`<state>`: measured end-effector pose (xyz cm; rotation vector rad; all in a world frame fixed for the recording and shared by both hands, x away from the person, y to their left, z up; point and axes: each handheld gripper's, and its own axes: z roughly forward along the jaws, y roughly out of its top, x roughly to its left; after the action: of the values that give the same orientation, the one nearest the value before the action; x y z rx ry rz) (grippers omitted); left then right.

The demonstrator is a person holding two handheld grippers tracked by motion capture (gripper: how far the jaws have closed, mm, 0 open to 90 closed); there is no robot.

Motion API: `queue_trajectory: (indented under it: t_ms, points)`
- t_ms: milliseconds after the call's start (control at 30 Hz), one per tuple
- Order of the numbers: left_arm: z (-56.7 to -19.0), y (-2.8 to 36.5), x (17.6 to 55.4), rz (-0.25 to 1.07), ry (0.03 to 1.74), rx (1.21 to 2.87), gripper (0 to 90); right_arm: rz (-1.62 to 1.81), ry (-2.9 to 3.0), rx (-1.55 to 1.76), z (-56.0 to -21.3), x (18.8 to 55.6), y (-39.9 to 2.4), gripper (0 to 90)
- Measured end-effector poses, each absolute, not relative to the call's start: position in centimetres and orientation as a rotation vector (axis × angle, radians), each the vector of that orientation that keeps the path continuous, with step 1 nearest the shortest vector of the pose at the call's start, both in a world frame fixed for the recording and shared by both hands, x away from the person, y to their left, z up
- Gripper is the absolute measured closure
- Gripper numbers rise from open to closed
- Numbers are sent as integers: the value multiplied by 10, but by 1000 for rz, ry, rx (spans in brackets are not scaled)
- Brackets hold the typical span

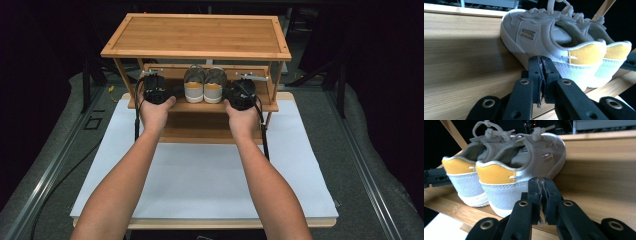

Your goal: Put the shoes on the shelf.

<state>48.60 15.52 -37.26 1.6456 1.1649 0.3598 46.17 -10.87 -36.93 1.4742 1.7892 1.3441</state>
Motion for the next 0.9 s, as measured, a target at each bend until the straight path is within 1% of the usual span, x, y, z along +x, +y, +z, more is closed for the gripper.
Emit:
queue_trajectory:
  t_ms: [300,400,500,567,667,800,900]
  points:
    - [-367,158,473,355,1128,1646,830,1335,1793,1437,-368,452,-114,832]
    - [-365,160,469,366,1120,1641,804,1358,1806,1447,-371,448,-119,812]
    - [-364,164,465,352,1110,1631,714,1362,1862,1416,-369,443,-124,776]
    - [-362,166,462,363,1100,1637,653,1336,1867,1387,-367,438,-125,723]
    - [-360,167,456,361,1083,1608,594,1355,1874,1364,-362,430,-129,659]
    - [-357,168,447,378,1060,1620,534,1382,1873,1358,-356,423,-134,577]
    - [-354,170,440,372,1037,1620,502,1377,1877,1365,-354,419,-135,543]
